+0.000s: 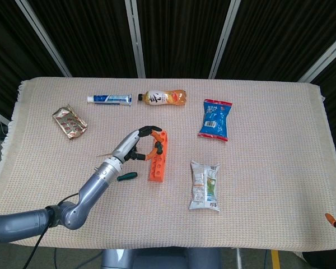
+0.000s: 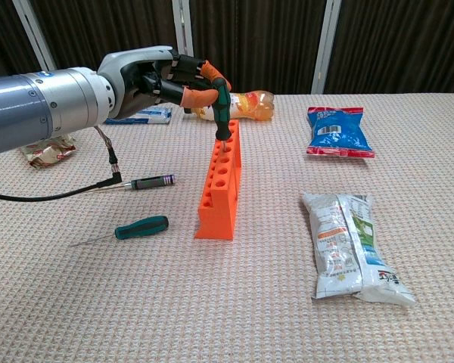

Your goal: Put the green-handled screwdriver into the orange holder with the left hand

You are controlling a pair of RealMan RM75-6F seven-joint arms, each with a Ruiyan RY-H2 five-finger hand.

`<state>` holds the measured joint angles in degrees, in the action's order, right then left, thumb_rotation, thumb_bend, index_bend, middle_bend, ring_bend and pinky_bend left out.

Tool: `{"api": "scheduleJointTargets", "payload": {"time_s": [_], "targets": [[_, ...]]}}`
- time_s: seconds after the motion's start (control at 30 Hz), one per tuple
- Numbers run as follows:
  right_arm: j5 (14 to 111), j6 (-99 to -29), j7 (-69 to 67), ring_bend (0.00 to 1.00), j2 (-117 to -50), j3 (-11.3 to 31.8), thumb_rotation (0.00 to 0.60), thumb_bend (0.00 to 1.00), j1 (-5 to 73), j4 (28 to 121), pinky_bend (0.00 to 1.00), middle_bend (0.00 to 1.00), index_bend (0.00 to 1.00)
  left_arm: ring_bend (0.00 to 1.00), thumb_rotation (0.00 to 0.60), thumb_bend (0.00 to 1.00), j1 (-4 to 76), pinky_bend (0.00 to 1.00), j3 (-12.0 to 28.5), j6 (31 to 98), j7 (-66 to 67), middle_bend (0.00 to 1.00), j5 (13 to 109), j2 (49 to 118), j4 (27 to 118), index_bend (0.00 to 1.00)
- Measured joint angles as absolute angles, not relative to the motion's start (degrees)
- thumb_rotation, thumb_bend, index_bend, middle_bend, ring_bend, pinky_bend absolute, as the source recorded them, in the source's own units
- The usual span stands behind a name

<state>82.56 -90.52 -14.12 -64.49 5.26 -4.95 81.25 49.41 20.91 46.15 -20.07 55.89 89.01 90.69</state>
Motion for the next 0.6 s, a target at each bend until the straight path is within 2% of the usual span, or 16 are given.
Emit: {"api": "scheduleJointTargets", "payload": {"time_s": [0.6], "targets": [[82.3,-90.1,-14.4,0.0,-64.6,5.3,0.6,0.0,-4.9,81.0,0.08,0.1,0.08,0.08,0.6,0.61,48.9,0.02,20.3,45.9,-19.4,0.17,55.8,90.8,88.5,0.55]]}}
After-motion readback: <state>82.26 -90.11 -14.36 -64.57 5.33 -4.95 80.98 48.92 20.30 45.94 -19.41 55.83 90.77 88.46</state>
